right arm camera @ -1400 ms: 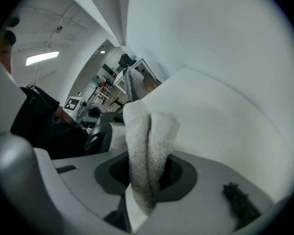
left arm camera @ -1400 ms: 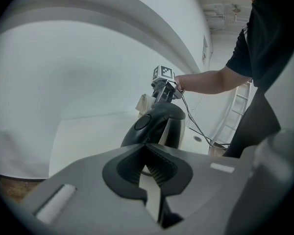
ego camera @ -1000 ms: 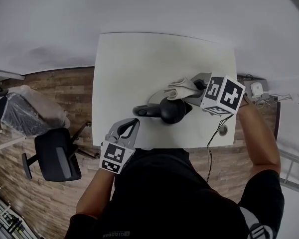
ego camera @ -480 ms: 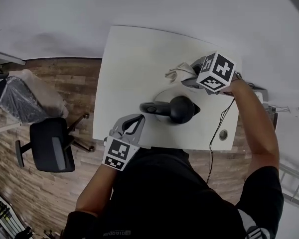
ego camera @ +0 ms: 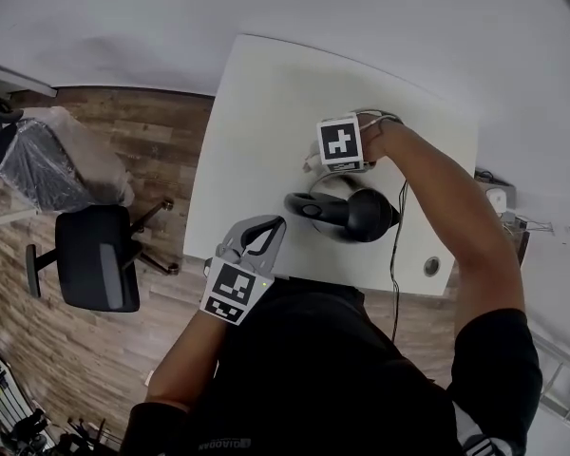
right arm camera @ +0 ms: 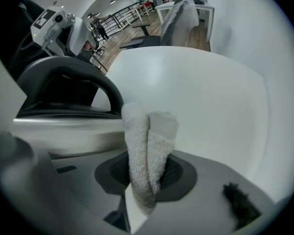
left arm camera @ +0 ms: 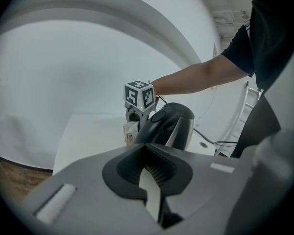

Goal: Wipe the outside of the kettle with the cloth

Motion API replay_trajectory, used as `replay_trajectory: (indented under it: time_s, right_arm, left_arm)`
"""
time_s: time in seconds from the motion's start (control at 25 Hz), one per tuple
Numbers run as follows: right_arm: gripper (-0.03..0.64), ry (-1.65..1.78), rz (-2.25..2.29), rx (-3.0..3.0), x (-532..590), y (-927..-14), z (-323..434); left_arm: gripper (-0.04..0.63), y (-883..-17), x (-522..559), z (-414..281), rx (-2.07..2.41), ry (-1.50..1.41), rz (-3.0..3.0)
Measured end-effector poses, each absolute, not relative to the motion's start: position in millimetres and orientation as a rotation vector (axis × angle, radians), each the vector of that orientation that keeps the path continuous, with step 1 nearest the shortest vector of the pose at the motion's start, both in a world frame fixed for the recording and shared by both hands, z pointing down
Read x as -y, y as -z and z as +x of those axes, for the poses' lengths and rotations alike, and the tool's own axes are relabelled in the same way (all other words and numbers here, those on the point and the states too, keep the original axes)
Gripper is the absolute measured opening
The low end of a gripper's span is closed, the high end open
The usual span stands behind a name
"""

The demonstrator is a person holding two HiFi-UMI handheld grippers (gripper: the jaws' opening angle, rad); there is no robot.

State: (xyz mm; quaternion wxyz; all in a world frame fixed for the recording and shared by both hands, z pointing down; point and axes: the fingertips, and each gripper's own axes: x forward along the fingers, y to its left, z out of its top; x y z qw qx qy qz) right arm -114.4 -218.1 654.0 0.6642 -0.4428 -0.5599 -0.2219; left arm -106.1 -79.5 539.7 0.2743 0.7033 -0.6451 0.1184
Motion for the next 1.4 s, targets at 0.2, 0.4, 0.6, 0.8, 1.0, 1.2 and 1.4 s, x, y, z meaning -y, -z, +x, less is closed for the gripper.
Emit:
replay_trajectory:
  time_s: [0.2,0.4,0.6,0.8,1.0,1.2,1.4]
  right_arm:
    - [0.098,0.496,-1.111,1.214,185,-655,-117]
    - [0.098,0.500,-1.155,1.229,175,-632,-121]
    - [0.098,0.498,-1.172,1.263,175,-603,-119]
    - [0.098,0.559,-1.197,1.288,171,-576,-113]
    - [0.098,0.668,-1.260,1.310,162,-551,-108]
    - [0.098,0.688,-1.242,1.358,163,-530,-103]
    - [0.098,0.724,-1.220,1.411,165,-504,-97]
  left_arm:
    - [0.008,-543,72,-109,1.735,-0.321,1.885]
    - [0.008,-543,71,-111,1.733,-0.316,1.882]
    - [0.008,-542,71,-110,1.733,-0.314,1.885]
    - [0.008,-541,67,-110,1.741,-0.311,1.867]
    - [0.008,-536,70,-107,1.754,-0.308,1.870]
    - [0.008,-529,75,-97,1.758,-0.313,1.890]
    - [0.008,-519,79,-96,1.798,-0.273,1.850]
